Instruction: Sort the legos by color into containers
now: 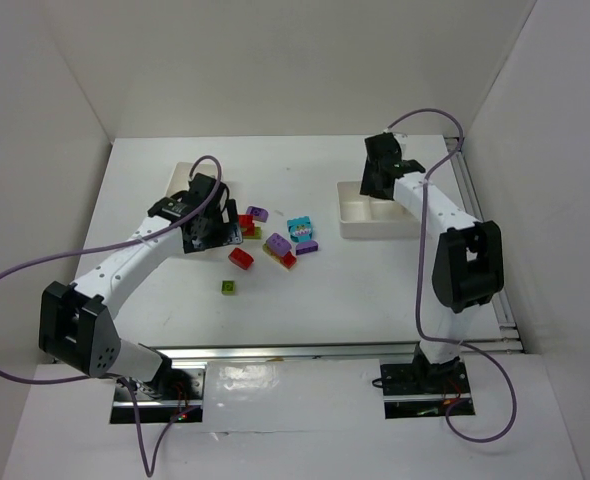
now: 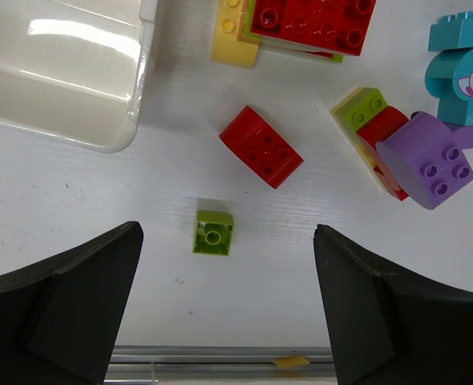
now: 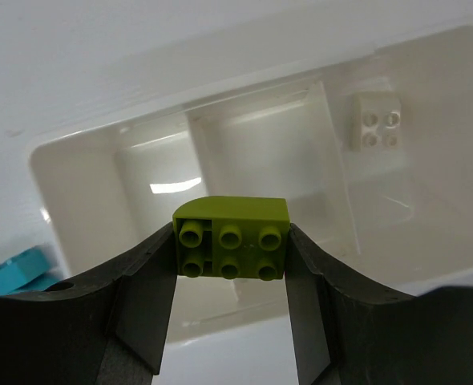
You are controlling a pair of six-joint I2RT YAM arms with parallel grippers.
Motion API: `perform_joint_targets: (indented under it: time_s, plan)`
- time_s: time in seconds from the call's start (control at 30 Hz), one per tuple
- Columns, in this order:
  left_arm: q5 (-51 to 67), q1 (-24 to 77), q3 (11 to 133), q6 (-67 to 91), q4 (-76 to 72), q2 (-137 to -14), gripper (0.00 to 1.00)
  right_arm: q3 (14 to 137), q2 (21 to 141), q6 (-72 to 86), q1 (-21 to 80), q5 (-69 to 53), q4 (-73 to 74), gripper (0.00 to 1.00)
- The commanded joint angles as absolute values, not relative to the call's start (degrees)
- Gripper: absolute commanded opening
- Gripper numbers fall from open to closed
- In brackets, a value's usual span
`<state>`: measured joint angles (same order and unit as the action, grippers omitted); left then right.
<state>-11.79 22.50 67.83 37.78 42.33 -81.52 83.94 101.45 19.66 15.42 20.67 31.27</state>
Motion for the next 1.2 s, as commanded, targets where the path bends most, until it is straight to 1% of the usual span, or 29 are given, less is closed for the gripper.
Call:
perform_joint_targets:
  time_s: [0.0,0.07,0.1,0.13,0.17,0.2,0.23,0.33,0.37,0.43,0.47,0.53,0.6,0.67,0.7,0.83,0.93,1.03,1.17]
  plan:
    - [-11.5,22.1,69.8,36.7,41.7,-81.6,0.98,87.6,103.4,21.0,13.9,24.8,30.4,0.47]
    - [-12.0,22.1,69.8,36.7,41.7,-81.6,0.98,86.9,103.4,21.8,13.9,25.9,29.9,0.53]
    - [-12.0,22.1,69.8,36.7,41.7,-81.6,0.98,86.1,103.4,22.5,13.4,25.9,29.4,0.59]
    - [-12.0,22.1,69.8,36.7,41.7,-81.6,0.98,85.4,103.4,22.5,13.4,25.4,28.7,0.68]
    - [-12.0,22.1,69.8,37.3,41.7,-81.6,0.98,85.4,103.4,22.5,13.4,25.4,28.7,0.84]
    - [-12.0,22.1,69.3,37.3,41.7,-81.6,0.98,85.4,103.4,22.5,13.4,24.7,28.7,0.88]
    - [-12.0,22.1,69.3,37.3,41.7,-82.1,0.98,85.4,103.4,22.5,13.4,24.7,29.3,0.9]
    - [-12.0,22.1,69.3,37.8,41.7,-81.6,0.98,84.7,101.8,22.5,13.4,24.7,29.3,0.91]
    - [-12.0,22.1,69.3,37.8,41.7,-81.6,0.98,84.7,101.0,22.5,14.0,24.7,29.3,0.89]
    - [-12.0,22.1,69.3,37.8,42.4,-81.0,0.98,82.5,97.6,21.3,15.6,24.7,29.3,0.81]
    - [-12.6,22.1,69.3,37.8,42.4,-80.3,0.98,81.5,96.1,20.5,17.8,22.6,28.5,0.79]
    - [-14.1,22.1,68.5,37.8,42.4,-79.5,0.98,78.1,91.5,18.8,21.3,20.5,27.9,0.79]
    - [-16.3,21.5,68.5,38.3,45.0,-79.5,0.98,76.3,89.3,17.9,27.3,16.6,27.0,0.79]
    - [-17.0,21.5,66.5,38.8,47.5,-79.5,0.98,74.4,88.1,18.8,31.5,15.0,28.4,0.84]
    - [-17.0,21.5,65.3,39.5,47.5,-78.9,0.98,74.4,88.1,19.6,35.2,15.0,29.1,0.86]
    - [-11.1,22.4,57.9,40.2,44.9,-75.2,0.98,72.2,87.0,24.5,38.8,15.7,29.9,0.89]
    - [-10.4,25.0,54.2,43.2,44.2,-76.4,1.0,71.6,86.4,26.3,38.0,17.2,30.4,0.91]
    - [-11.0,26.3,53.1,44.3,42.8,-78.7,1.0,72.9,85.8,26.3,36.6,18.5,31.0,0.91]
    - [-10.4,28.2,51.9,44.3,38.7,-80.8,0.94,73.6,85.8,24.5,35.2,19.7,31.6,0.91]
